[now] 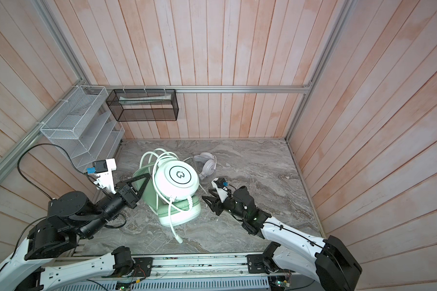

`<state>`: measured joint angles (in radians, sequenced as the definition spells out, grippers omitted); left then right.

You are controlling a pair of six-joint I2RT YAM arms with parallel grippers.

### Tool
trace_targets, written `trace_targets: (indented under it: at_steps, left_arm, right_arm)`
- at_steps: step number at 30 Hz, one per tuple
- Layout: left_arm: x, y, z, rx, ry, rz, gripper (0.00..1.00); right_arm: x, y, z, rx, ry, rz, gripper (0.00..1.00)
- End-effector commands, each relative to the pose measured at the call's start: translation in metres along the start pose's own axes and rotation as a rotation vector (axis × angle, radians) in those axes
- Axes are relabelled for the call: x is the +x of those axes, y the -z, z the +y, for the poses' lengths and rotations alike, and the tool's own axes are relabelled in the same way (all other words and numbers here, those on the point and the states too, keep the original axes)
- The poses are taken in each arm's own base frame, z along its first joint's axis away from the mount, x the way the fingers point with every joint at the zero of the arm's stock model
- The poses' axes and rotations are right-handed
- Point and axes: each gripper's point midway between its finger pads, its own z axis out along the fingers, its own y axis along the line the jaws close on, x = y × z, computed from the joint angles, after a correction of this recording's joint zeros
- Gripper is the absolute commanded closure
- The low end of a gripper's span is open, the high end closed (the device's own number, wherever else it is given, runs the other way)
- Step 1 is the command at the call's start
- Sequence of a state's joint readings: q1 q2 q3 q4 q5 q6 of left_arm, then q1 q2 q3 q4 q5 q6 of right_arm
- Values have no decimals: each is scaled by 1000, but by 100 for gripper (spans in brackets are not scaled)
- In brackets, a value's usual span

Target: Wrap the headphones

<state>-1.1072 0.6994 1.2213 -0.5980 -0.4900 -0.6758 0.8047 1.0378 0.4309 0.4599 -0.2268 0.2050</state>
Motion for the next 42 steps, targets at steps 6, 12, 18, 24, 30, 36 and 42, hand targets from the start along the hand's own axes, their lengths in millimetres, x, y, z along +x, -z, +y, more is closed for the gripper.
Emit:
trace_targets:
  at_steps: [6, 12, 18, 24, 30, 36, 42]
  left_arm:
    - [-46, 7, -18, 42, 85, -161, 100]
    - [-51, -11, -8, -79, 9, -220, 100]
    - [-60, -43, 29, -311, -141, -221, 100]
    - [-59, -93, 95, -438, -104, -118, 100]
    - [-35, -134, 159, -598, -112, -7, 100]
    - [17, -143, 206, -724, -203, 139, 100]
    - [87, -128, 207, -752, -332, 285, 100]
  right_arm:
    - [27, -5, 4, 41, -29, -12, 90]
    - [60, -19, 57, -17, 31, 65, 100]
    - [55, -13, 115, -117, 112, 85, 100]
    - [59, -1, 168, -220, 170, 138, 100]
    - [44, 5, 227, -288, 317, 188, 100]
    - [-34, 35, 222, -203, 460, 121, 100]
    - [-113, 61, 175, -133, 529, 122, 100]
